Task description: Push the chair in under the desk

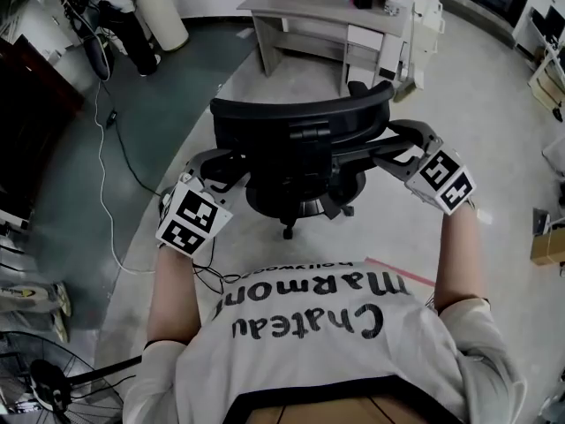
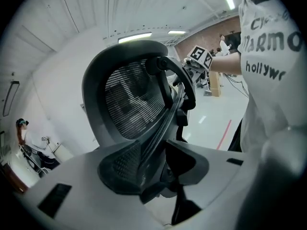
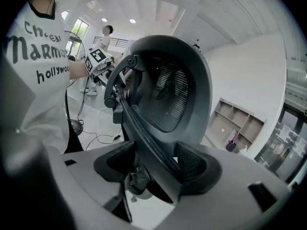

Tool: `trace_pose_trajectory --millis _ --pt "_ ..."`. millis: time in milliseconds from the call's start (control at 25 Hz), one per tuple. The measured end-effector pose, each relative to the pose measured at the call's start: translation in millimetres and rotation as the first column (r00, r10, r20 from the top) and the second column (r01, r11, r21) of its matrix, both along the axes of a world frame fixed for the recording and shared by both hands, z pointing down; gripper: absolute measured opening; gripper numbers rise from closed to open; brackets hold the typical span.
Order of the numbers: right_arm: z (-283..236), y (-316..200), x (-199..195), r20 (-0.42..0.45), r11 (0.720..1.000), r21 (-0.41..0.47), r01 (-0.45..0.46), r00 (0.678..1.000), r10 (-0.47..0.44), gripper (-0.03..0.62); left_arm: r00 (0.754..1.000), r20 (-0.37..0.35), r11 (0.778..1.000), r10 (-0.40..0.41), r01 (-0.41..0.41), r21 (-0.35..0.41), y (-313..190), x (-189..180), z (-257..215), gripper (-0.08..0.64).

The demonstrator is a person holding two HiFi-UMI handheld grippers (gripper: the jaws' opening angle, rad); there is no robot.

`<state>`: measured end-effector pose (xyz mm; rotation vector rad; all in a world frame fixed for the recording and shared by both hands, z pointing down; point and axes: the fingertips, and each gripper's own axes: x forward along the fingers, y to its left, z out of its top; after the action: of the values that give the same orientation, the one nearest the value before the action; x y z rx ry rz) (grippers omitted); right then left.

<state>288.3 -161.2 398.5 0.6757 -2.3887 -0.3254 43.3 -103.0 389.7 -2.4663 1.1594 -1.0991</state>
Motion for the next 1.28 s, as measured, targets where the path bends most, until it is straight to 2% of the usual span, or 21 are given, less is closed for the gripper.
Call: trace_pose_trajectory --millis 280,440,680,800,920,960,1280 --pt "-4 -19 -4 0.0 1.0 0.0 -0.023 1.0 0.023 0.275 0.997 -0.052 0.997 -0.056 0.059 0.047 -21 -2 -7 0.183" --pt "-6 -44 -7 0.004 1.0 -0.003 -0.026 1.0 0.026 0.276 0.995 -0.071 0.997 -0.064 0.067 0.04 -45 -4 -9 0.183" --pt "-6 -56 -8 0.008 0.999 -0.003 -0.044 0.999 0.044 0.279 0.987 -0.148 0.997 -0.066 0.072 0.039 -57 -4 -12 0.183" --pt "-2 -58 -9 0.014 0.999 0.002 -0.05 0.999 0.05 0.281 0.974 -0.218 0.998 -0.065 0.066 0.0 -59 -6 -10 0.183" --pt "2 -61 -9 0.017 0.998 0.006 -0.055 0.998 0.055 0.284 0.941 -0.332 0.997 -0.067 0.054 -0.047 -62 -8 -11 0.184" --pt "3 -61 -9 0.014 0.998 0.003 -0.056 0.998 0.056 0.282 0.934 -0.35 0.997 -0.068 0.051 -0.057 -64 -8 -11 0.184" --pt "8 -97 -15 -0.022 0.995 -0.049 -0.087 0.996 0.086 0.29 0.968 -0.249 0.997 -0.016 -0.002 -0.071 -100 -9 -5 0.178"
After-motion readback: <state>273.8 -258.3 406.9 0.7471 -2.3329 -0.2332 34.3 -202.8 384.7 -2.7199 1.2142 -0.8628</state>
